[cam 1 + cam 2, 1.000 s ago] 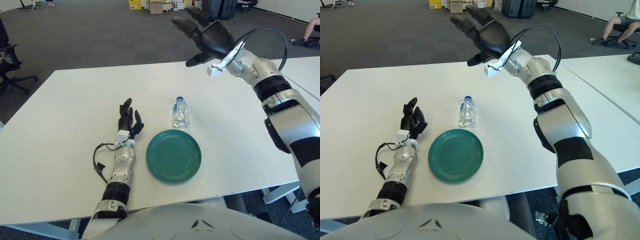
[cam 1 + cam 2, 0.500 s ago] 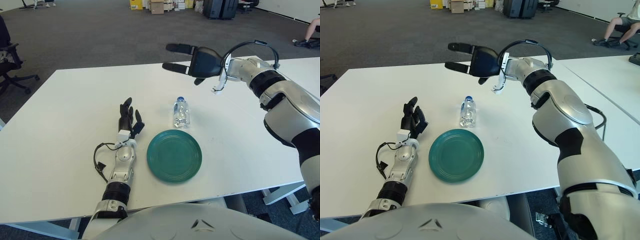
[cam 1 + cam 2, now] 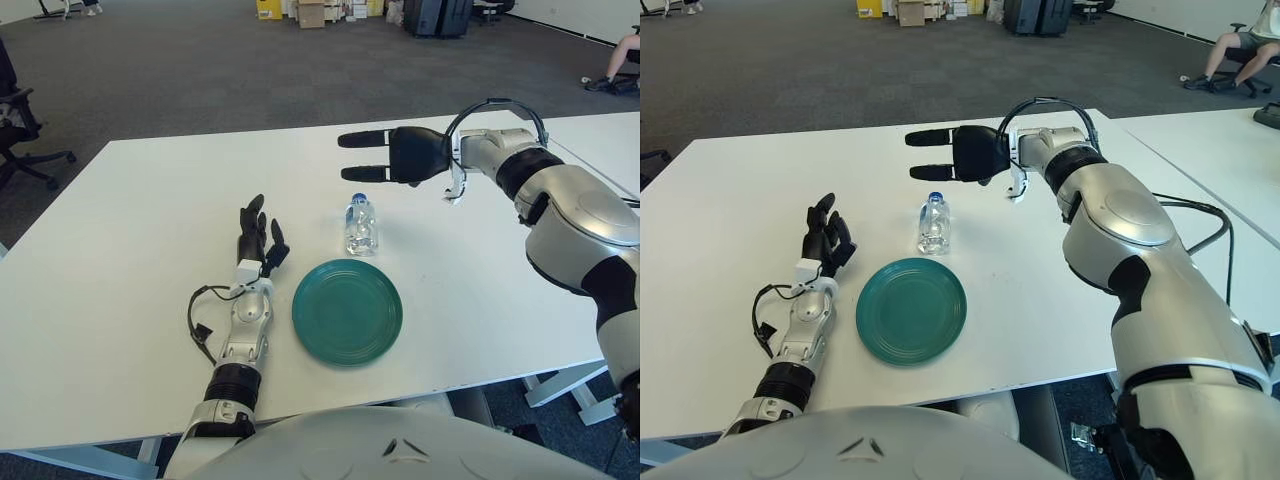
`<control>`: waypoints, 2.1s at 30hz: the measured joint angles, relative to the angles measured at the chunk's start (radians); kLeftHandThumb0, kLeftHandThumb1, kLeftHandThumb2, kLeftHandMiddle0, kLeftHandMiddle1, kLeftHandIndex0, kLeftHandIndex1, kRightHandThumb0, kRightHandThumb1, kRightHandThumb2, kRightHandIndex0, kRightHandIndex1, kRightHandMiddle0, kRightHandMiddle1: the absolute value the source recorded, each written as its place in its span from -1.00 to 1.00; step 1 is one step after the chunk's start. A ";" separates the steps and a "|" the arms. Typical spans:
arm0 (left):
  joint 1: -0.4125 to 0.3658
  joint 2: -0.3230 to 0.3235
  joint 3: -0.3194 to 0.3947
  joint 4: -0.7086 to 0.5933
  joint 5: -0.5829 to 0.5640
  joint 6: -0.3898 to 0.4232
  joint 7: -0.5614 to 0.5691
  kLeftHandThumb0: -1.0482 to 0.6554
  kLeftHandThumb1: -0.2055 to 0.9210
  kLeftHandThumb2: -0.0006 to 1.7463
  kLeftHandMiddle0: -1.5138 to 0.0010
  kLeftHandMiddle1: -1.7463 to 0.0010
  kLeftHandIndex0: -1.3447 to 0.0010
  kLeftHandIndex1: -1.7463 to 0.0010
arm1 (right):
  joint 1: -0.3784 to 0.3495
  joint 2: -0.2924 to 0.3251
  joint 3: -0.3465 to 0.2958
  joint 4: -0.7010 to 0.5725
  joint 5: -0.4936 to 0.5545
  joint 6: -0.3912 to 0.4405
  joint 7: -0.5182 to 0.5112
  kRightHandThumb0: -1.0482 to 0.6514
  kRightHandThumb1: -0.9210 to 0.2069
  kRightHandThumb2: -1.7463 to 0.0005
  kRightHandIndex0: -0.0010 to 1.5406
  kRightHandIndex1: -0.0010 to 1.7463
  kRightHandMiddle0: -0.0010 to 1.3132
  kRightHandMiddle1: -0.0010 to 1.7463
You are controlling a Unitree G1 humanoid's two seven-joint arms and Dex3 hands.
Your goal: Put the bottle into the plate.
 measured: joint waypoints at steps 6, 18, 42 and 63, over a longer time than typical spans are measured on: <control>0.000 0.000 0.000 0.000 0.001 0.000 0.001 -0.68 1.00 -0.01 0.60 0.98 1.00 0.21 | 0.000 0.005 0.033 -0.009 -0.002 0.007 -0.007 -0.77 -1.00 0.67 -1.00 -1.00 -1.00 -0.95; 0.000 -0.003 0.003 0.000 -0.001 0.011 0.009 -0.68 1.00 -0.02 0.59 0.98 1.00 0.18 | 0.000 0.017 0.075 -0.034 -0.003 0.008 -0.008 -0.74 -1.00 0.57 -1.00 -1.00 -0.99 -0.99; -0.007 -0.010 0.003 0.046 -0.003 -0.022 0.025 -0.66 1.00 -0.05 0.60 0.99 1.00 0.16 | 0.025 0.073 0.083 -0.070 0.010 -0.007 -0.034 -0.68 -1.00 0.44 -1.00 -1.00 -1.00 -1.00; -0.006 -0.019 0.003 0.046 0.000 -0.068 0.042 -0.68 1.00 -0.06 0.60 0.99 1.00 0.20 | 0.063 0.118 0.085 -0.045 0.040 -0.036 -0.005 -0.67 -1.00 0.45 -1.00 -1.00 -1.00 -1.00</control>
